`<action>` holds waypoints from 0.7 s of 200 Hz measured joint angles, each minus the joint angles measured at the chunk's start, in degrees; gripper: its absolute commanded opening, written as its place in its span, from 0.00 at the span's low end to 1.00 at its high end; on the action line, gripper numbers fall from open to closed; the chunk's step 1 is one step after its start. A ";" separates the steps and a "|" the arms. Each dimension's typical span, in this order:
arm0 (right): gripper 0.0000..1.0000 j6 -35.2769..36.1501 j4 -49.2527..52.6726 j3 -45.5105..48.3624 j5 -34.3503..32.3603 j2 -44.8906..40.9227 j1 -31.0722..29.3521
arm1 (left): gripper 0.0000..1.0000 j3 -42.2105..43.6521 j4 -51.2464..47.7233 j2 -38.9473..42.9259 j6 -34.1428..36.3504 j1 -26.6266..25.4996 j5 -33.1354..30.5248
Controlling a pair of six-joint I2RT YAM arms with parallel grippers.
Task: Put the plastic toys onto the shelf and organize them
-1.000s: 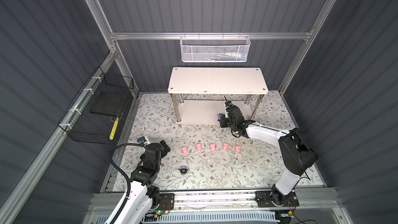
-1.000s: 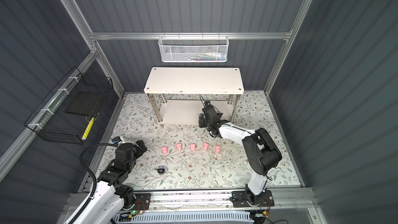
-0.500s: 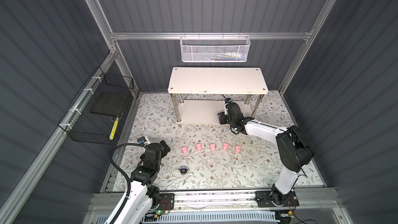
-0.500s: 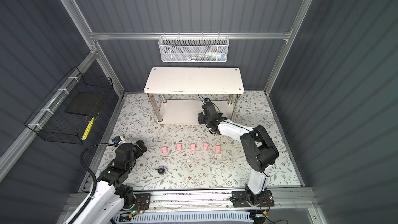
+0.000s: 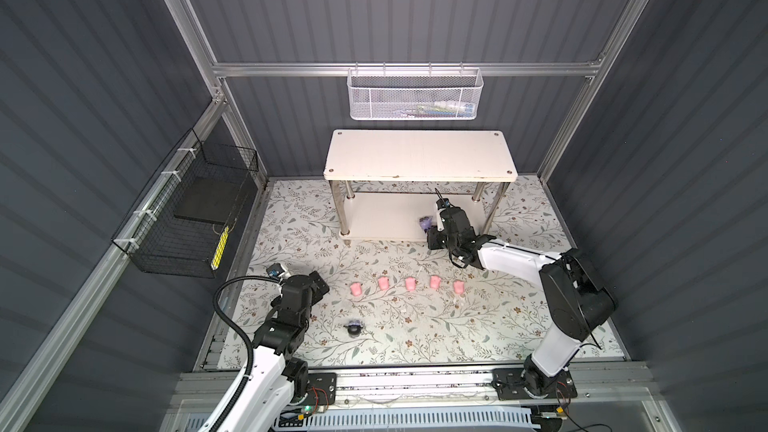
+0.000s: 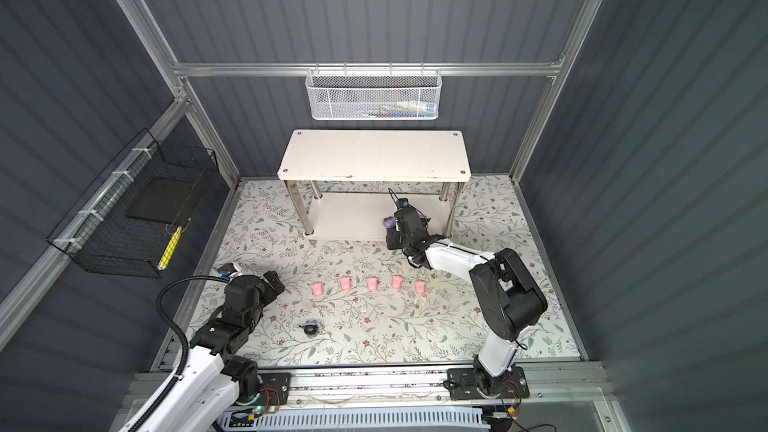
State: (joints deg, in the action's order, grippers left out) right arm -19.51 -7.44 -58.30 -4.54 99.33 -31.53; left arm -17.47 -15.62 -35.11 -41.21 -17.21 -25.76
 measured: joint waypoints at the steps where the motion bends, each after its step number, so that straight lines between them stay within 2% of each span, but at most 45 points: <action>1: 0.23 -0.02 -0.02 0.00 0.02 0.02 0.00 | 1.00 0.00 0.00 0.00 0.00 0.00 -0.02; 140: 0.23 0.00 0.22 -5.53 0.76 4.90 0.00 | 1.00 0.33 -0.15 0.87 0.00 0.00 -0.09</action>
State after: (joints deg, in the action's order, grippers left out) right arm -19.51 -7.22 -63.83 -3.77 104.22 -31.53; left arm -17.15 -15.77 -34.24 -41.21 -17.21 -25.85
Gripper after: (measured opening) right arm 0.234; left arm 0.997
